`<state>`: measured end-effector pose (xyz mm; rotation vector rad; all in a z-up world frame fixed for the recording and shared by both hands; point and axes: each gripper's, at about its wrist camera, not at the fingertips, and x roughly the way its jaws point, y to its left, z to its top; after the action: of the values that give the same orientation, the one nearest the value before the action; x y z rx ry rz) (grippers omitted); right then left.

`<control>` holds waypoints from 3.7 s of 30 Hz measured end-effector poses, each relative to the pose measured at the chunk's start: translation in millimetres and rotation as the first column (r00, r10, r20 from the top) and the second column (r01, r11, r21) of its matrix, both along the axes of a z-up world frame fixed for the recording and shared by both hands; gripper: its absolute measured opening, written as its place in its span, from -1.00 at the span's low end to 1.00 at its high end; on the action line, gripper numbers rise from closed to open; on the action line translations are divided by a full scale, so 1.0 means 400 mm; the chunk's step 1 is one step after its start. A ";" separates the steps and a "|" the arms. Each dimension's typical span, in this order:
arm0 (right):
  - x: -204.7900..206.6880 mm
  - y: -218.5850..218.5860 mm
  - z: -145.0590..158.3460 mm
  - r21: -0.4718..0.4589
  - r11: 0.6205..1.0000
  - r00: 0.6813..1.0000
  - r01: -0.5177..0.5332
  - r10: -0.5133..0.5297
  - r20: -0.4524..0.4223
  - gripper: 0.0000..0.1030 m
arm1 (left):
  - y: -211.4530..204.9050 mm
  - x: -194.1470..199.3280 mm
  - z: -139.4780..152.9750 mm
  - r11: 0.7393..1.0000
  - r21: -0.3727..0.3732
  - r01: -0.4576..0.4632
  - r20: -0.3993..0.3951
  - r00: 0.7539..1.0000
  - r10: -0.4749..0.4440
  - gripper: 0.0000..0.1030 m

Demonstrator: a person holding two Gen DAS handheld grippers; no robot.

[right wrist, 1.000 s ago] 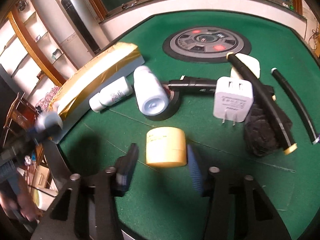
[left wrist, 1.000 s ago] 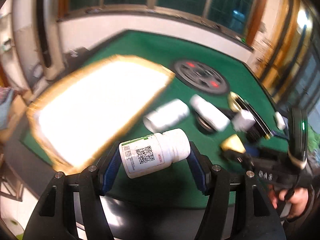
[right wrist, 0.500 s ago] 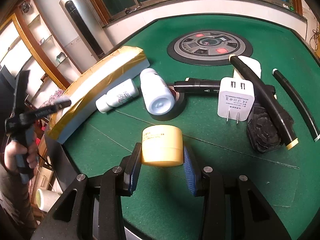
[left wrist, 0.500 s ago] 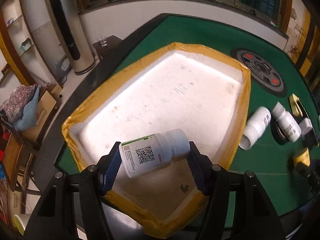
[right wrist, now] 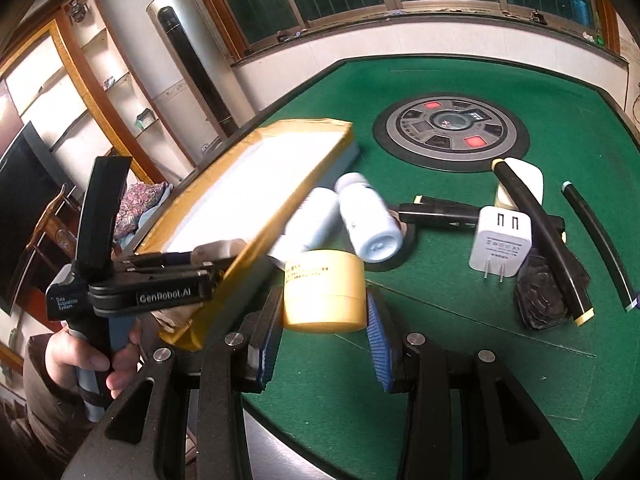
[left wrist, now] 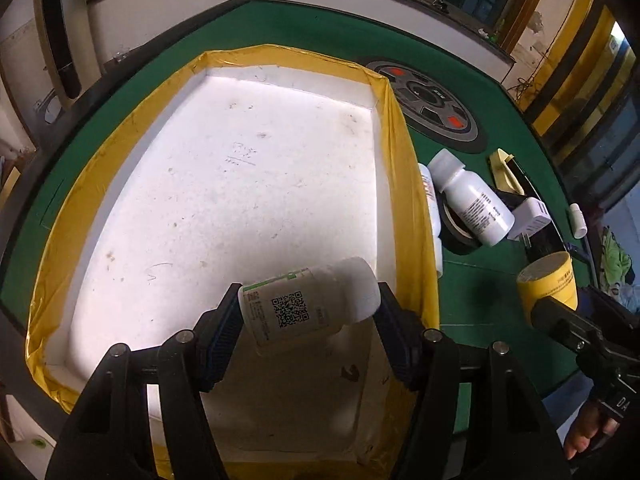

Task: Organize rigid objects
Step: 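Lower the yellow jar into the foam tray and open the right tool while the left tool holds the bottle, then lower the white bottle into the foam tray and open the left tool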

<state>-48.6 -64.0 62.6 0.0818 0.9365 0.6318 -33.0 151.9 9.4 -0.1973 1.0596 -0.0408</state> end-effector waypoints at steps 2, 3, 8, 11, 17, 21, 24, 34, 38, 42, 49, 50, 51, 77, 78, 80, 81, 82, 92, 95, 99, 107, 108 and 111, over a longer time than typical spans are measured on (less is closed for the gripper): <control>0.004 0.008 0.001 0.000 1.000 1.000 -0.007 0.007 0.001 -0.31 | 0.020 -0.013 0.004 0.999 0.032 -0.018 -0.002 1.000 0.018 0.23; 0.007 0.017 0.004 0.002 1.000 1.000 -0.015 0.015 0.004 -0.31 | 0.038 -0.015 0.003 0.999 0.035 -0.029 -0.001 1.000 0.029 0.23; 0.010 0.071 0.025 0.012 0.996 0.996 -0.085 0.085 0.031 -0.31 | 0.105 -0.043 0.014 0.994 0.073 -0.081 0.018 0.997 0.080 0.23; 0.019 0.134 0.043 0.039 0.984 0.983 -0.176 0.174 0.053 -0.31 | 0.128 -0.048 0.012 0.992 0.074 -0.103 0.023 0.995 0.101 0.23; 0.022 0.245 0.051 0.024 0.963 0.961 -0.270 0.268 0.068 -0.31 | 0.142 -0.055 0.009 0.989 0.098 -0.111 0.043 0.993 0.107 0.23; 0.030 0.290 0.047 0.011 0.955 0.953 -0.296 0.295 0.068 -0.31 | 0.159 -0.062 0.013 0.988 0.097 -0.116 0.051 0.992 0.112 0.23; 0.048 0.326 0.038 -0.014 0.947 0.945 -0.322 0.322 0.058 -0.31 | 0.168 -0.058 0.009 0.988 0.095 -0.121 0.050 0.992 0.117 0.23; 0.129 0.429 -0.050 -0.128 0.930 0.939 -0.343 0.342 -0.035 -0.31 | 0.181 -0.049 -0.016 0.984 0.122 -0.130 0.047 0.991 0.125 0.23; 0.124 0.446 -0.062 -0.163 0.923 0.937 -0.348 0.349 -0.023 -0.31 | 0.181 -0.041 -0.020 0.982 0.140 -0.129 0.049 0.991 0.123 0.23; 0.117 0.456 -0.061 -0.175 0.917 0.932 -0.359 0.361 -0.019 -0.31 | 0.183 -0.037 -0.029 0.978 0.159 -0.136 0.051 0.990 0.129 0.23; 0.134 0.463 -0.081 -0.228 0.900 0.924 -0.372 0.382 0.000 -0.31 | 0.176 -0.049 -0.036 0.972 0.187 -0.139 0.076 0.989 0.127 0.23; 0.133 0.462 -0.084 -0.231 0.897 0.922 -0.377 0.387 0.000 -0.31 | 0.176 -0.050 -0.036 0.972 0.190 -0.138 0.079 0.989 0.125 0.23; 0.131 0.465 -0.088 -0.239 0.891 0.918 -0.386 0.397 -0.002 -0.31 | 0.176 -0.050 -0.036 0.971 0.193 -0.138 0.082 0.989 0.124 0.23; 0.123 0.450 -0.057 -0.230 0.899 0.922 -0.373 0.387 0.019 -0.10 | 0.154 -0.065 -0.041 0.966 0.207 -0.155 0.116 0.984 0.133 0.26; 0.122 0.445 -0.052 -0.230 0.902 0.924 -0.366 0.382 0.026 -0.09 | 0.152 -0.066 -0.041 0.966 0.205 -0.155 0.117 0.984 0.133 0.28; 0.122 0.433 -0.042 -0.222 0.908 0.928 -0.355 0.372 0.036 -0.09 | 0.145 -0.067 -0.040 0.969 0.196 -0.150 0.120 0.984 0.128 0.32; 0.122 0.421 -0.032 -0.213 0.915 0.932 -0.343 0.360 0.043 -0.09 | 0.144 -0.067 -0.039 0.971 0.186 -0.148 0.123 0.984 0.127 0.34; 0.121 0.412 -0.026 -0.208 0.919 0.935 -0.335 0.352 0.051 -0.09 | 0.145 -0.069 -0.036 0.974 0.172 -0.147 0.129 0.984 0.126 0.35; 0.067 0.254 0.062 -0.139 0.966 0.958 -0.219 0.240 0.160 0.17 | 0.171 -0.077 -0.017 0.966 0.128 -0.227 0.135 0.969 0.209 0.36; 0.061 0.189 0.073 -0.101 0.981 0.970 -0.164 0.179 0.167 0.39 | 0.176 -0.080 -0.007 0.961 0.118 -0.250 0.137 0.963 0.233 0.36; 0.081 0.131 0.074 -0.042 0.994 0.990 -0.099 0.103 0.095 0.64 | 0.164 -0.086 0.016 0.962 0.102 -0.255 0.152 0.959 0.238 0.36; 0.099 0.043 0.063 0.040 0.999 1.000 -0.006 0.005 0.004 0.88 | 0.114 -0.088 0.063 0.973 0.083 -0.215 0.161 0.966 0.200 0.51; 0.094 0.025 0.060 0.046 0.999 1.000 -0.009 0.009 0.004 0.89 | 0.103 -0.086 0.068 0.976 0.079 -0.202 0.161 0.969 0.187 0.51; 0.061 -0.034 0.042 0.028 1.000 1.000 -0.007 0.007 0.018 0.91 | 0.064 -0.083 0.087 0.985 0.079 -0.153 0.166 0.976 0.139 0.51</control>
<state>-24.2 -77.7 79.4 0.0975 0.9111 0.6511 -66.3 177.5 44.2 -0.1851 0.8824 0.1230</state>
